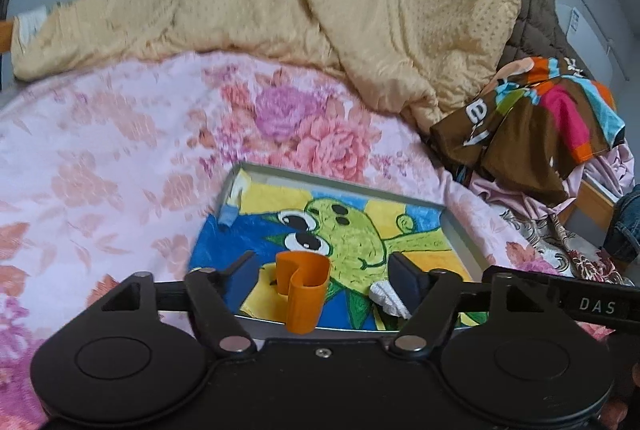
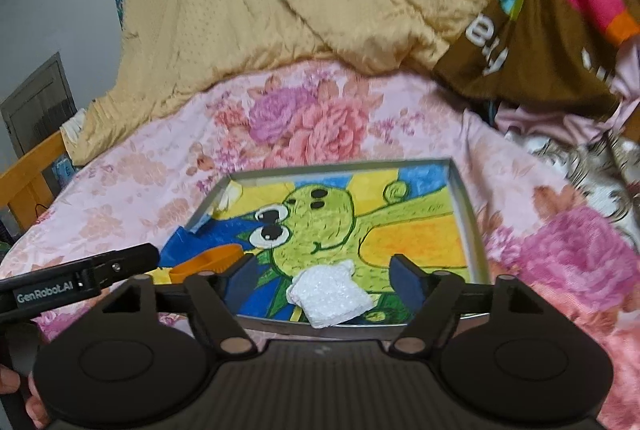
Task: Organize soft objects
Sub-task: 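Open both grippers to drop the strip and foam into the tray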
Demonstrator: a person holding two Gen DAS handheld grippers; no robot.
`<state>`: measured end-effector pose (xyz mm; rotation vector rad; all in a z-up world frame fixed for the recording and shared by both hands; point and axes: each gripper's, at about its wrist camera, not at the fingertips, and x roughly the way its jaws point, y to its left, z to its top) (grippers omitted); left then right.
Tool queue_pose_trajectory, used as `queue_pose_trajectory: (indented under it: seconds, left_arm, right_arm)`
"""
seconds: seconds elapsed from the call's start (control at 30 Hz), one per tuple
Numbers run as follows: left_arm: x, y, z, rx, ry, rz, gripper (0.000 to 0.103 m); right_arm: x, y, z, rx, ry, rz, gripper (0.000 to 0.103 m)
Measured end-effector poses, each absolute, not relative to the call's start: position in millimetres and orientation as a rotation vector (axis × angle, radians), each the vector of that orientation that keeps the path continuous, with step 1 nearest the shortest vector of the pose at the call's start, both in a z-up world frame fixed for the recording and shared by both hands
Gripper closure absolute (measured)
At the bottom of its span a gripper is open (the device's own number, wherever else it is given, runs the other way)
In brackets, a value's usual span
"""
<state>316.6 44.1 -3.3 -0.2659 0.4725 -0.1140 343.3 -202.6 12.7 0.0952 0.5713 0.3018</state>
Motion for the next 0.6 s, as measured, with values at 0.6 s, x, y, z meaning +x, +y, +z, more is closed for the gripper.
queue_pose_trajectory:
  seconds: [0.6]
  left_arm:
    - [215, 27, 45, -0.161, 0.355, -0.092, 0.002]
  right_arm:
    - [246, -235, 56, 0.103, 0.380, 0.281, 0.003]
